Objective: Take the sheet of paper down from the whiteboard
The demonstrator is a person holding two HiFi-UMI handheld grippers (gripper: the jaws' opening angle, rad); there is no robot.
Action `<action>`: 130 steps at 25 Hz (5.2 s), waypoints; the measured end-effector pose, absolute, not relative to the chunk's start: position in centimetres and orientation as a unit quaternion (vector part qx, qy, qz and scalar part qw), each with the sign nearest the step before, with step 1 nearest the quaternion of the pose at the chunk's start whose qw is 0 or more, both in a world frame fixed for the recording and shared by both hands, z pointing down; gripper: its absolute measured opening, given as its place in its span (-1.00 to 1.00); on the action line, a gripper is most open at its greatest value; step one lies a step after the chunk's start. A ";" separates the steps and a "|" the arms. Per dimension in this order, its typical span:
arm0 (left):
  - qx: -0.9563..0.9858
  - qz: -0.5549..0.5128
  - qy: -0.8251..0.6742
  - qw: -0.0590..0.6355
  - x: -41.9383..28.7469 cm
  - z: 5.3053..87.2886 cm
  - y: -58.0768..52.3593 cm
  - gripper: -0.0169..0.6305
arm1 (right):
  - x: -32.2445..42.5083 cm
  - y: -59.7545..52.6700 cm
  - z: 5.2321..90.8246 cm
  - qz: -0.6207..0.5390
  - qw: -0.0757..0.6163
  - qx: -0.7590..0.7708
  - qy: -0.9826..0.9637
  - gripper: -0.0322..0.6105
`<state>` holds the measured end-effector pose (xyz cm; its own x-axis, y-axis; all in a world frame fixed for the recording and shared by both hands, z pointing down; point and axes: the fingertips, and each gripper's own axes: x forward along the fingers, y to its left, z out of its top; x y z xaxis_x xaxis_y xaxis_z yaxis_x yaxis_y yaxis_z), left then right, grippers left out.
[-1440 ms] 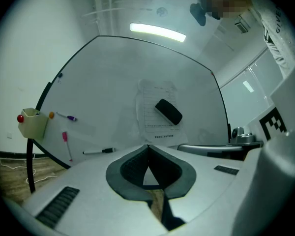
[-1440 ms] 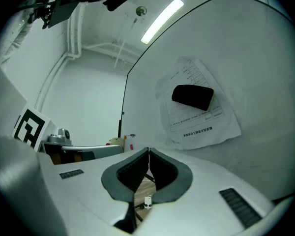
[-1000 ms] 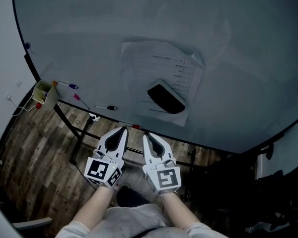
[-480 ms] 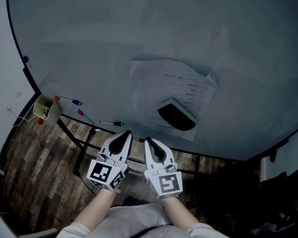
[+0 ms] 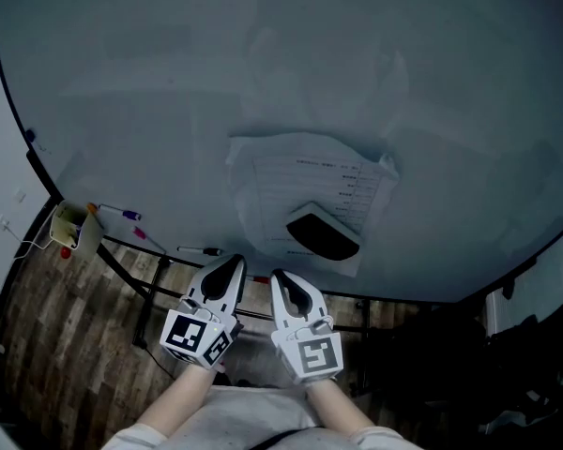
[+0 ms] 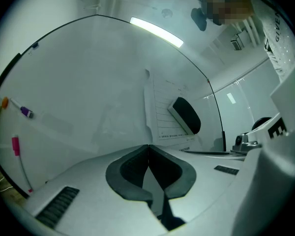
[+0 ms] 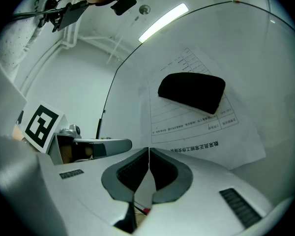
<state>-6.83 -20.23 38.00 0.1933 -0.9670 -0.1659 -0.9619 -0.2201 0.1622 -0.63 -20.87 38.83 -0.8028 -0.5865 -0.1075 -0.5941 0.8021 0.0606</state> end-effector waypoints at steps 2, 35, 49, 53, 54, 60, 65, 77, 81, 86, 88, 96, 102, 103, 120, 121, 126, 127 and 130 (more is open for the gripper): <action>0.776 -0.115 -0.620 0.011 -6.5 37.9 -20.5 -0.90 | -0.3 -21.1 38.9 0.045 0.042 -0.318 0.946 -0.84; 0.854 -0.085 -0.513 0.032 -6.0 37.0 -21.7 -0.90 | 1.4 -21.4 37.7 0.103 -0.021 -0.457 0.883 -0.84; 0.870 -0.081 -0.485 0.041 -5.4 37.3 -21.9 -0.68 | 3.1 -21.0 37.1 0.180 -0.089 -0.507 0.838 -0.84; 0.871 -0.083 -0.482 0.044 -5.5 37.2 -22.6 -0.57 | 3.4 -21.0 37.1 0.190 -0.111 -0.511 0.831 -0.84; 0.872 -0.084 -0.480 0.043 -5.4 37.2 -22.8 -0.55 | 3.4 -20.9 37.2 0.189 -0.114 -0.511 0.831 -0.84; 0.878 -0.088 -0.470 0.034 -4.7 36.5 -23.2 -0.54 | 3.2 -20.5 37.3 0.209 -0.146 -0.511 0.821 -0.84; 0.877 -0.093 -0.470 0.036 -4.6 36.3 -23.4 -0.58 | 4.0 -20.6 36.7 0.244 -0.173 -0.529 0.794 -0.83; 0.872 -0.092 -0.479 0.036 -4.9 36.3 -23.9 -0.80 | 3.4 -20.3 35.0 0.425 -0.277 -0.488 0.710 -0.52; 0.872 -0.092 -0.479 0.039 -4.9 36.3 -24.0 -0.81 | 3.5 -20.4 34.3 0.457 -0.297 -0.481 0.687 -0.40; 0.871 -0.096 -0.479 0.046 -4.9 36.2 -24.0 -0.82 | 3.1 -20.5 33.7 0.502 -0.331 -0.453 0.658 -0.20; 0.870 -0.100 -0.479 0.050 -5.0 36.1 -24.0 -0.83 | 2.8 -20.5 33.4 0.521 -0.345 -0.440 0.645 -0.14; 0.873 -0.095 -0.476 0.042 -5.0 36.1 -24.0 -0.87 | 2.8 -21.9 31.6 0.543 -0.366 -0.439 0.615 -0.03; 0.875 -0.089 -0.475 0.035 -4.9 36.0 -23.9 -0.89 | 2.4 -22.7 30.5 0.532 -0.374 -0.434 0.623 0.04; 0.875 -0.088 -0.475 0.036 -4.9 35.9 -23.9 -0.89 | 2.4 -22.9 30.4 0.528 -0.376 -0.435 0.625 0.05; 0.874 -0.095 -0.475 0.039 -5.1 36.0 -24.3 -0.89 | 2.0 -25.3 30.1 0.513 -0.429 -0.432 0.605 0.09; 0.874 -0.095 -0.475 0.038 -5.1 36.0 -24.3 -0.89 | 2.0 -25.4 30.2 0.513 -0.429 -0.432 0.605 0.09; 0.874 -0.094 -0.475 0.037 -5.1 35.9 -24.3 -0.89 | 1.9 -25.5 30.0 0.512 -0.419 -0.438 0.609 0.09; 0.874 -0.094 -0.475 0.036 -5.1 35.9 -24.2 -0.89 | 1.9 -25.6 30.0 0.512 -0.417 -0.439 0.610 0.09; 0.875 -0.097 -0.473 0.036 -5.2 36.0 -24.2 -0.89 | 1.9 -25.6 29.9 0.508 -0.411 -0.444 0.613 0.09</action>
<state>-5.16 -24.22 35.96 0.5333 -0.8350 -0.1354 -0.8212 -0.5494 0.1541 1.89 -25.58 29.95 -0.2672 -0.9622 0.0519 -0.1265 0.0884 0.9880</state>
